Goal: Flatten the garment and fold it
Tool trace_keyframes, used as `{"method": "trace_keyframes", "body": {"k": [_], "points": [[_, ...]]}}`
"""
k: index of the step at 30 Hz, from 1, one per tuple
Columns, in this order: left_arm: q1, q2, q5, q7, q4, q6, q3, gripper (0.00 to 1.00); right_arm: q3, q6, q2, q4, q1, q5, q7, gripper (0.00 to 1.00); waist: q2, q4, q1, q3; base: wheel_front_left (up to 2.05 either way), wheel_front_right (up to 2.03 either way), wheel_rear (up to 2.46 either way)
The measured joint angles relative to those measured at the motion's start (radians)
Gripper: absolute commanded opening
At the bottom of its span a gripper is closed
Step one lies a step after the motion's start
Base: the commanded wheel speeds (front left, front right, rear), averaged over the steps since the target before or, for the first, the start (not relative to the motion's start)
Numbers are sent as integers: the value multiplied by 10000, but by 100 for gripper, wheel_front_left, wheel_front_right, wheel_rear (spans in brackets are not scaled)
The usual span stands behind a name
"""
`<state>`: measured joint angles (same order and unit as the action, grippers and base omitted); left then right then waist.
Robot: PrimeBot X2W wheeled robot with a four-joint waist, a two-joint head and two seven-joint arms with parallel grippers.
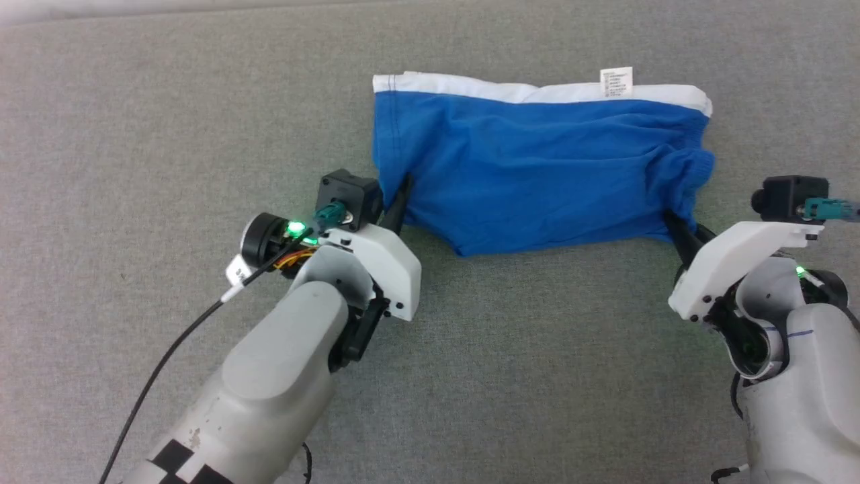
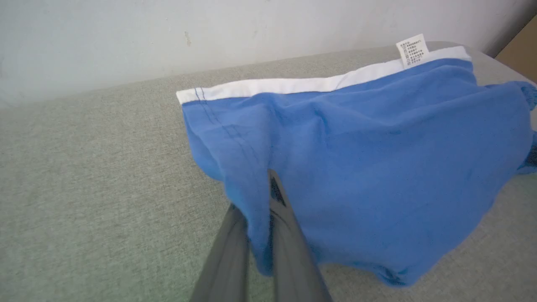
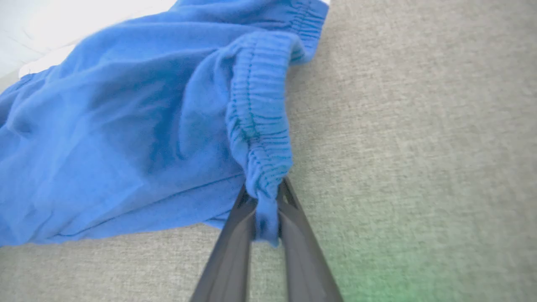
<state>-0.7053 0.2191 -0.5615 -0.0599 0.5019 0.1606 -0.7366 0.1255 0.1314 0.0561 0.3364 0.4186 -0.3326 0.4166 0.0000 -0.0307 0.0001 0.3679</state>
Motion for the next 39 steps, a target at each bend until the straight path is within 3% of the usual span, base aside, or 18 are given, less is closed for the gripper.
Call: {"method": "trace_keyframes", "body": {"k": [8,18,31,39], "points": [[249,178,-151,-477,44,77,278,0,-385,0,219,-399,-174,56,-330,0,0,-54,-1,-478,0,0,0],[1279,447,-441,-451,-320,104,196,0,-531,0,558,-1538,-1554,-604,397,0,0,157,-2,-1371,0,0,0],[3777,1030,-656,-10,-1971,650,-408,0,182,0,351,-3540,-4544,-1103,1745,0,0,708,-3,-2643,0,0,0],[4926,945,-828,244,-2090,777,-890,0,966,6,255,-3519,-5329,-861,2092,0,0,935,-3,-2960,0,0,0]]}}
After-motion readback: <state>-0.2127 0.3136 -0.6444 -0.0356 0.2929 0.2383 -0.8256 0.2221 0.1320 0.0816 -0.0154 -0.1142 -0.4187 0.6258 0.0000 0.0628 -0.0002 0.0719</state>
